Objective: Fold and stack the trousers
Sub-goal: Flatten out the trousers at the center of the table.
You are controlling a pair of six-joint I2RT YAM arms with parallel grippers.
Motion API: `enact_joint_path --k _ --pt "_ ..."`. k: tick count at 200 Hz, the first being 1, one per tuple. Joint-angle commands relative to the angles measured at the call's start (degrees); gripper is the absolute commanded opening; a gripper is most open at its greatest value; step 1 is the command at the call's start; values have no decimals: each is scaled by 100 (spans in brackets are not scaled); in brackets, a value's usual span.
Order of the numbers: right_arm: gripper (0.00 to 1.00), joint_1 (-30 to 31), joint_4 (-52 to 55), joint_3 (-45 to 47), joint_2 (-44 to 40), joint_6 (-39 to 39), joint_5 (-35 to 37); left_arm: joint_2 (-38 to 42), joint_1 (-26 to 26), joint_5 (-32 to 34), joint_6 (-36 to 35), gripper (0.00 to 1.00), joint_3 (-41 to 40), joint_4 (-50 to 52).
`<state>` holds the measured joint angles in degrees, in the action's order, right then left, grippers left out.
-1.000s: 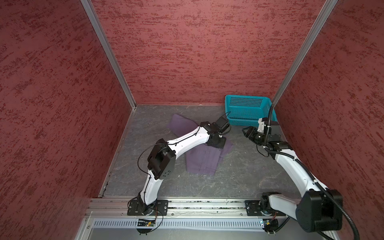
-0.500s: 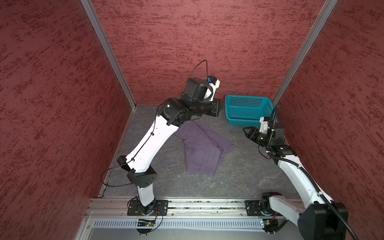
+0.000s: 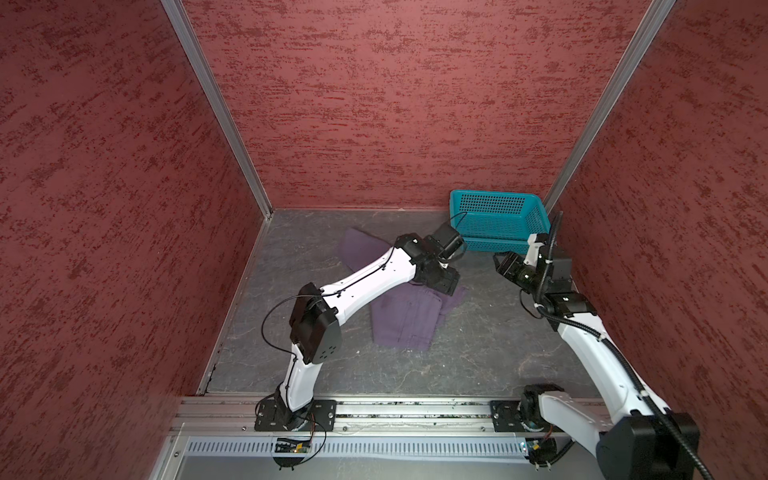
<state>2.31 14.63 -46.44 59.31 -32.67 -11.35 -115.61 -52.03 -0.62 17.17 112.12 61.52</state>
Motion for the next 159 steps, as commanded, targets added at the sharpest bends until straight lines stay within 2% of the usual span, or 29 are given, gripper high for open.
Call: enact_joint_path --k 1,45,86,99,120,134,147,159 --pt "59 -38 -288 18 -206 -48 233 -177 -17 216 -30 82 10 -89" --pt "61 -53 -58 29 -254 -2 485 -726 -29 431 -7 86 -164 -37" --pt "62 -46 -138 53 -211 -47 418 -1078 -4 418 87 85 -442 -239" --pt "62 -46 -141 40 -200 -64 389 -1152 41 329 117 75 -494 -310" --pt "62 -47 -115 23 -217 -65 393 -1147 147 96 178 35 -594 -399" --pt "62 -55 -67 27 -248 -47 427 -1036 224 -116 193 15 -569 -403" --pt "62 -62 -27 48 -279 -47 458 -831 287 -298 165 4 -418 -357" --pt "63 -55 -39 86 -312 -46 467 -620 332 -524 126 0 -42 -230"
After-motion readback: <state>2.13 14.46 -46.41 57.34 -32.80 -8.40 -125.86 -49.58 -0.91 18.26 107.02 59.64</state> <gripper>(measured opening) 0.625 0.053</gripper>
